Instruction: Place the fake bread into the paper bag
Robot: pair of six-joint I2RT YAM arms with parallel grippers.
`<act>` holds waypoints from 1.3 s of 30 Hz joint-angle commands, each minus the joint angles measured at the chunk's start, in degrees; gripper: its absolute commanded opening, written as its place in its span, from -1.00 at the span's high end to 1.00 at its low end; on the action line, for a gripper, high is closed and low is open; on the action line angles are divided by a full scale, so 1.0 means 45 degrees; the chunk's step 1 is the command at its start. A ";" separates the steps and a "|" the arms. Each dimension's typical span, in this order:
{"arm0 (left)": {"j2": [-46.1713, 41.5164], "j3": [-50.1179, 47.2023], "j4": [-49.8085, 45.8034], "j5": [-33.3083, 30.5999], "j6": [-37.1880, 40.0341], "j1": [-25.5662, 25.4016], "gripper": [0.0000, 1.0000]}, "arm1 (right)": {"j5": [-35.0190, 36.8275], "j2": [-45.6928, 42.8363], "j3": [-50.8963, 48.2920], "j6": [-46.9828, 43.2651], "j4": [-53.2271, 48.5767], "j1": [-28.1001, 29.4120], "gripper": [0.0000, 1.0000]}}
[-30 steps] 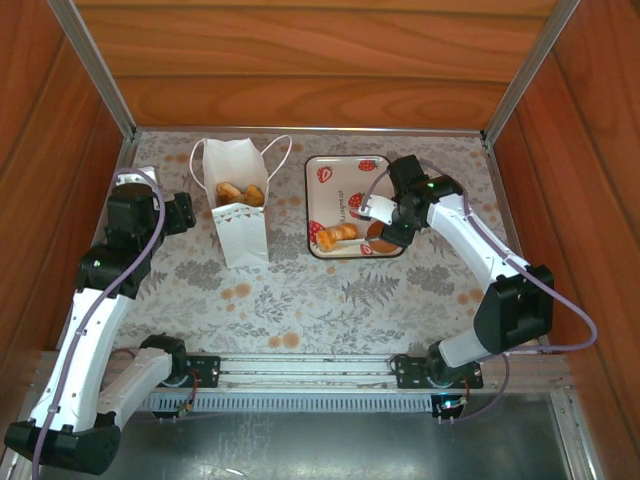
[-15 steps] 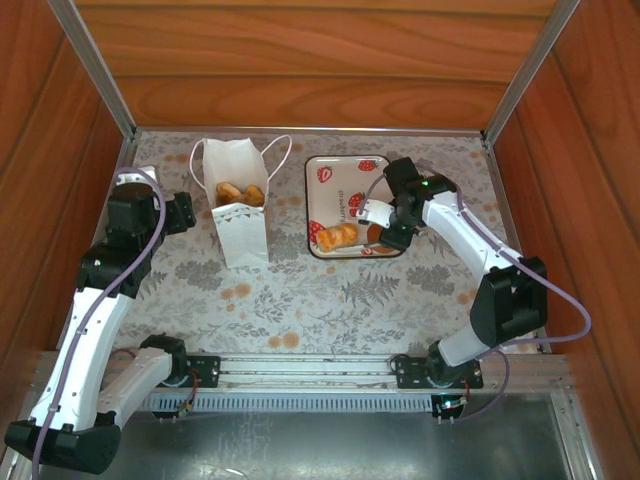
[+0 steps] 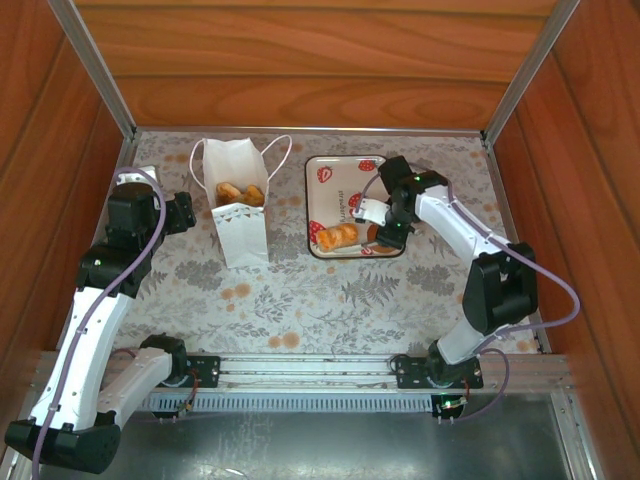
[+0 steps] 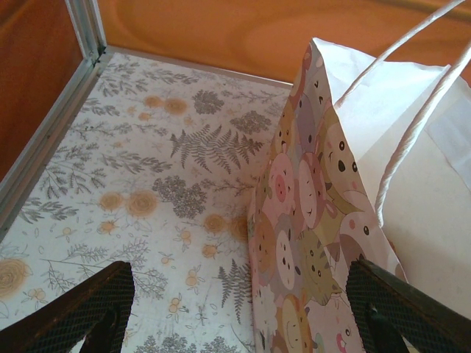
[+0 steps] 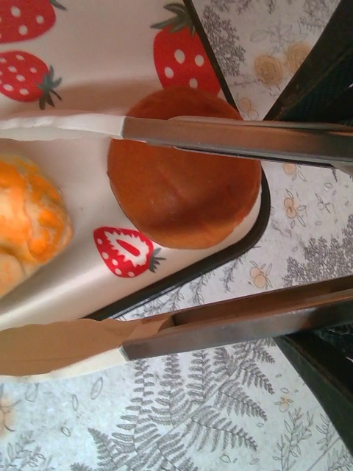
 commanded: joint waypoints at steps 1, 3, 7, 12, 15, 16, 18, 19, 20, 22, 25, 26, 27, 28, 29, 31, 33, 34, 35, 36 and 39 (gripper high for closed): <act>0.0020 0.0256 0.0210 -0.0014 0.0062 0.0084 -0.60 | -0.0690 0.0253 0.0427 -0.1750 -0.0095 0.0101 -0.28; 0.0011 0.0218 0.0210 -0.0014 0.0070 0.0078 -0.60 | -0.0734 0.0249 0.0457 -0.1750 -0.0073 0.0180 -0.25; -0.0088 0.0186 0.0210 -0.0033 0.0060 0.0078 -0.60 | -0.0703 0.0690 0.0429 -0.1755 -0.0127 0.0351 -0.24; -0.0232 0.0119 0.0210 -0.0072 0.0041 0.0083 -0.60 | -0.0509 0.0867 0.0243 -0.1750 -0.0092 0.0605 -0.22; -0.0301 0.0094 0.0205 -0.0043 0.0042 0.0078 -0.60 | -0.0106 0.0974 0.0172 -0.1664 -0.0073 0.0808 -0.20; -0.0302 0.0082 0.0210 0.0001 0.0025 0.0077 -0.60 | 0.0036 0.1027 0.0172 -0.1635 -0.0055 0.0880 -0.19; -0.0374 0.0089 0.0210 0.0064 0.0030 0.0078 -0.61 | 0.0279 0.1031 0.0173 -0.1528 -0.0042 0.1054 -0.14; -0.0396 0.0081 0.0210 0.0070 0.0016 0.0088 -0.60 | 0.0324 0.0984 0.0149 -0.1477 0.0017 0.1106 -0.11; -0.0445 0.0094 0.0210 0.0044 0.0001 0.0083 -0.60 | 0.0368 0.0910 0.0117 -0.1380 0.0101 0.1155 -0.09; -0.0521 0.0079 0.0210 0.0037 0.0010 0.0083 -0.60 | 0.0369 0.0739 0.0064 -0.1227 0.0246 0.1213 -0.03; -0.0651 0.0045 0.0212 -0.0001 -0.0066 0.0078 -0.60 | 0.0447 0.0451 -0.0119 -0.0985 0.0495 0.1294 0.02; -0.0687 0.0021 0.0210 -0.0033 -0.0104 0.0083 -0.60 | 0.0481 0.0240 -0.0209 -0.0898 0.0568 0.1322 0.02; -0.0731 -0.0016 0.0210 -0.0035 -0.0121 0.0093 -0.60 | 0.0506 -0.0100 -0.0308 -0.0800 0.0632 0.1348 0.02; -0.0758 -0.0032 0.0210 -0.0033 -0.0145 0.0079 -0.60 | 0.0516 -0.0272 -0.0412 -0.0700 0.0737 0.1353 0.02; -0.0796 -0.0051 0.0210 -0.0044 -0.0180 0.0084 -0.60 | 0.0522 -0.0480 -0.0520 -0.0596 0.0873 0.1370 0.02; -0.0815 -0.0062 0.0210 0.0006 -0.0239 0.0092 -0.60 | 0.0511 -0.0857 -0.0762 -0.0395 0.1095 0.1407 0.02; -0.0840 -0.0051 0.0200 0.0055 -0.0290 0.0083 -0.60 | 0.0522 -0.1241 -0.0930 -0.0219 0.1206 0.1430 0.03; -0.0859 -0.0056 0.0209 0.0098 -0.0318 0.0077 -0.61 | 0.0552 -0.1410 -0.0981 -0.0099 0.1250 0.1450 0.02; -0.0871 -0.0037 0.0210 0.0140 -0.0377 0.0078 -0.61 | 0.0572 -0.1603 -0.1043 0.0020 0.1275 0.1470 0.02; -0.0896 -0.0003 0.0210 0.0211 -0.0425 0.0088 -0.61 | 0.0555 -0.1771 -0.1061 0.0135 0.1307 0.1488 0.02; -0.1018 0.0145 0.0210 0.0334 -0.0618 0.0079 -0.60 | 0.0525 -0.2356 -0.1134 0.0415 0.1334 0.1547 0.02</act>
